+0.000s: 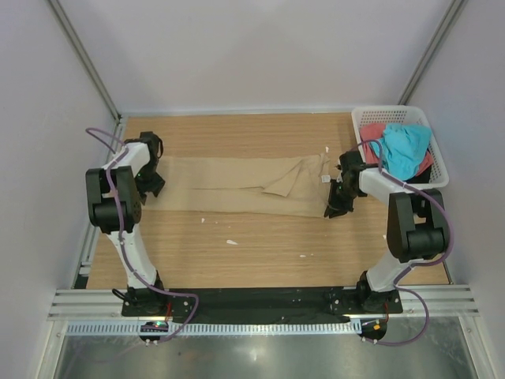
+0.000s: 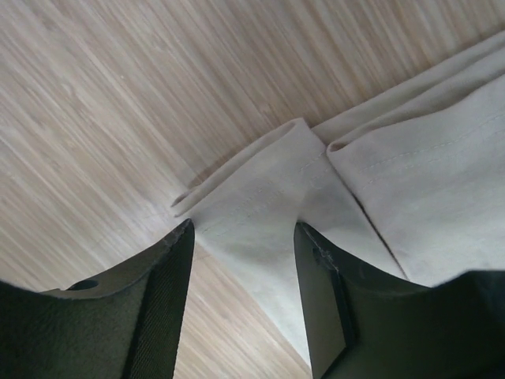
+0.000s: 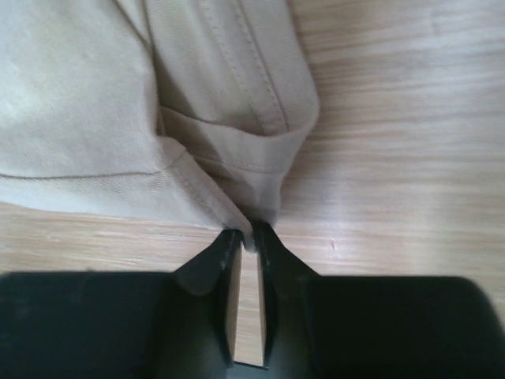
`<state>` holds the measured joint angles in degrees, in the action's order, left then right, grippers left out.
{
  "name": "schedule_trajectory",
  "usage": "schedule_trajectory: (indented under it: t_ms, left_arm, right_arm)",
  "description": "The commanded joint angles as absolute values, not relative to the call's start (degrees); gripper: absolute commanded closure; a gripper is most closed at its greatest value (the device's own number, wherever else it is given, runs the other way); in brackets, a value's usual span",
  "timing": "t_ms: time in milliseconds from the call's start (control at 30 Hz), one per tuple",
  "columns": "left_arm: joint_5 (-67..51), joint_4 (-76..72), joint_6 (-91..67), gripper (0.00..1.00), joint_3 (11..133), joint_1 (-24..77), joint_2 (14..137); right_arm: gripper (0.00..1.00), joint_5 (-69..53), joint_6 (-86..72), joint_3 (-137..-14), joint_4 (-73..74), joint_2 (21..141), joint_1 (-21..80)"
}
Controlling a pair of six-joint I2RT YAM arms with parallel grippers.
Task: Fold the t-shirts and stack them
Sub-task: Fold the tshirt
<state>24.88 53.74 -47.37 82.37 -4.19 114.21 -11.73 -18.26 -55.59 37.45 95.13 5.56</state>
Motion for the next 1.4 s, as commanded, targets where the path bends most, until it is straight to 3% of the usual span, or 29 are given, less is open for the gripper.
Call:
schedule_trajectory:
  t_ms: [0, 133, 233, 467, 800, 1367]
  left_arm:
    - [25.24, 56.95, -45.8, 0.44, 84.46, -4.66, 109.61]
    - [23.39, 53.71, -43.87, 0.43, 81.58, -3.87, 105.31]
    - [17.79, 50.46, -40.37, 0.43, 80.34, -3.69, 101.8]
    - [-5.43, 42.54, -30.69, 0.42, 77.96, -1.41, 92.74]
    - [-18.35, 35.34, -32.25, 0.39, 68.56, -0.53, 84.47]
    - [-20.83, 33.13, -34.01, 0.39, 67.59, -0.53, 83.58]
  right_arm:
    - [0.76, -5.99, -23.19, -58.0, 41.38, 91.67, 5.19]
    - [0.58, -2.82, -27.77, -59.93, 43.85, 90.44, 6.68]
    - [0.53, 2.0, -30.32, -62.3, 45.96, 90.62, 7.38]
    - [0.53, 11.51, -38.66, -71.18, 48.08, 92.02, 13.17]
    - [0.48, 14.23, -51.05, -77.25, 36.83, 100.54, 24.52]
    - [0.46, 8.96, -60.91, -63.63, 14.51, 100.99, 26.8]
